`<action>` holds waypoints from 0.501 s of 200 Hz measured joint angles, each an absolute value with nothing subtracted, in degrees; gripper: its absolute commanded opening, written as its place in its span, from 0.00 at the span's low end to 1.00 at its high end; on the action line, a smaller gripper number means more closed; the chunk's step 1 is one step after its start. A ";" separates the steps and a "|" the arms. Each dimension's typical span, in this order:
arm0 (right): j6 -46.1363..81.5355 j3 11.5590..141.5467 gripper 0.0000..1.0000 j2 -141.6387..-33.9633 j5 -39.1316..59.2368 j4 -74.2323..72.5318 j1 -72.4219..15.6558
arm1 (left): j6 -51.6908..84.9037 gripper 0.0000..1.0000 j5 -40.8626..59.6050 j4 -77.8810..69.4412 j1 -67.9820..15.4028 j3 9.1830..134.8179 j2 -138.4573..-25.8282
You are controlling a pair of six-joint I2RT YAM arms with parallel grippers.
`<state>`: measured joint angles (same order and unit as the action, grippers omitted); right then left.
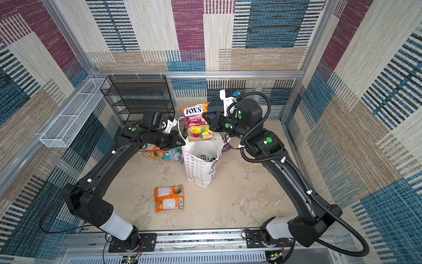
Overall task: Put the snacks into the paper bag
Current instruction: 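Lift the Fox's Fruits packet with the right gripper and carry it toward the bag, then lower the Fruits packet into the bag opening with the right gripper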
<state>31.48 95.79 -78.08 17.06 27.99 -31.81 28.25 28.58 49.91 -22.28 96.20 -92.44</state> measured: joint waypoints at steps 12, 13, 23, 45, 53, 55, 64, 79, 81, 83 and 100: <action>30.30 94.94 0.00 -77.95 15.51 29.30 -31.81 | 28.27 0.00 28.62 49.93 -22.28 96.20 -92.47; 30.17 94.78 0.00 -77.91 15.35 29.41 -31.79 | 28.27 0.00 28.62 49.93 -22.28 96.20 -92.47; 29.32 94.02 0.00 -77.62 14.24 30.22 -31.81 | 28.27 0.00 28.67 49.93 -22.28 96.20 -92.47; 27.46 93.67 0.00 -77.95 11.79 32.60 -31.81 | 28.25 0.00 28.62 49.93 -22.28 96.20 -92.44; 26.72 93.67 0.00 -78.26 11.14 33.12 -31.81 | 28.25 0.00 28.62 49.93 -22.28 96.20 -92.44; 26.52 93.67 0.00 -78.39 10.96 33.32 -31.83 | 28.27 0.00 28.64 49.93 -22.28 96.20 -92.44; 25.54 93.32 0.00 -78.72 9.98 33.82 -31.86 | 28.27 0.00 28.64 49.93 -22.31 96.20 -92.44; 24.91 92.71 0.00 -79.53 8.64 34.65 -31.86 | 28.25 0.00 28.60 49.93 -22.41 96.20 -92.42; 24.80 92.66 0.00 -79.64 8.45 34.65 -31.86 | 28.25 0.00 28.60 49.93 -22.44 96.20 -92.42; 24.73 92.60 0.00 -79.75 8.38 34.65 -31.86 | 28.25 0.00 28.60 49.93 -22.44 96.20 -92.42; 23.94 91.92 0.00 -80.82 6.79 35.18 -31.86 | 28.23 0.00 28.53 49.93 -22.55 96.20 -92.42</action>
<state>23.94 91.92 -80.82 6.79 35.18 -31.86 28.23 28.53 49.93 -22.55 96.20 -92.42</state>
